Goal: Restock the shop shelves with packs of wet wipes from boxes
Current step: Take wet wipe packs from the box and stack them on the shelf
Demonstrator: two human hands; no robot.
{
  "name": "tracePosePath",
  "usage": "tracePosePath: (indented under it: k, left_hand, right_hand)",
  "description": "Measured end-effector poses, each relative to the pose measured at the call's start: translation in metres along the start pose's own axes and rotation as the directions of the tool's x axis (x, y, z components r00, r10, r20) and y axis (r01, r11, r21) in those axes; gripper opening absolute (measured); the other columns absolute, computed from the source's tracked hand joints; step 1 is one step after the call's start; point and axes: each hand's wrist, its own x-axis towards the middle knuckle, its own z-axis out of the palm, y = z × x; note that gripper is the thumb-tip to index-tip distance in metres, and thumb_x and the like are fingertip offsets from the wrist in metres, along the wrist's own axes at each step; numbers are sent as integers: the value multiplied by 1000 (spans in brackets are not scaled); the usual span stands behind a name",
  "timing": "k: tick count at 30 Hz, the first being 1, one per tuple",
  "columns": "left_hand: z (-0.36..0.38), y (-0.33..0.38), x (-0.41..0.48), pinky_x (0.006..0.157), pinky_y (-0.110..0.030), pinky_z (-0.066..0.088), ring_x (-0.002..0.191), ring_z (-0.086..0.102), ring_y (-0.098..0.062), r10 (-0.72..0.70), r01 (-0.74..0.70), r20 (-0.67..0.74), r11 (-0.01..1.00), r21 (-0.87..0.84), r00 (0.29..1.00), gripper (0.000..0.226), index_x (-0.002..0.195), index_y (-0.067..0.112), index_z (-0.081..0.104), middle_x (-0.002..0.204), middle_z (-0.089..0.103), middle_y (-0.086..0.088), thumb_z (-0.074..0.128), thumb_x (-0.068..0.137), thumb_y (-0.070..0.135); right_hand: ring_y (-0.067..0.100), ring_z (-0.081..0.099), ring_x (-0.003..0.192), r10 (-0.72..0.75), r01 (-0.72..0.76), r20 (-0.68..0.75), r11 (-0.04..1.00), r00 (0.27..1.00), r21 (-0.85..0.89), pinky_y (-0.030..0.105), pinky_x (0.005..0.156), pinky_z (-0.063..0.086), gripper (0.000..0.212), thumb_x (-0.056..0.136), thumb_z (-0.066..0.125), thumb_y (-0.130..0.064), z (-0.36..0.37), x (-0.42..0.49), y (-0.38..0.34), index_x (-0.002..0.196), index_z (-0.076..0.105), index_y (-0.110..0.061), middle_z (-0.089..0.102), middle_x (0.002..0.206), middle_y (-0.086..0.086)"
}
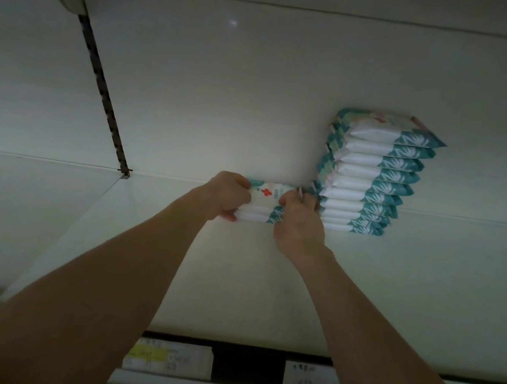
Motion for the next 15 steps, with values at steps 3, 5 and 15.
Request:
tracePosePath:
  k: [3,5,15]
  left_hand:
    - [-1,-3,0,76,-35,56,106,58,-33,-1,-3,84,999,43,996,65,141,15,44,131,47,-18,63,83,-6]
    - [2,-7,1,78,-36,57,111,54,-35,34,-51,82,976,213,996,76,145,20,37,134,41,-15,65,79,-8]
    - [15,-17,11,102,-37,42,120,50,-32,293,-215,-15,733,645,956,67,147,26,33,138,45,-13,57,87,11]
  right_hand:
    - [36,35,133,-38,35,-59,998,998,-50,45,100,44,39,87,50,4,2,5,2,124,47,-8,29,144,15]
    - [35,35,133,-57,51,-69,995,996,-82,45,99,45,39,87,52,3,3,5,2,124,48,-9,28,143,15]
    - [30,17,141,-150,144,-28,976,988,-165,40,97,42,59,87,50,0,-4,-12,7,142,37,-14,12,155,13]
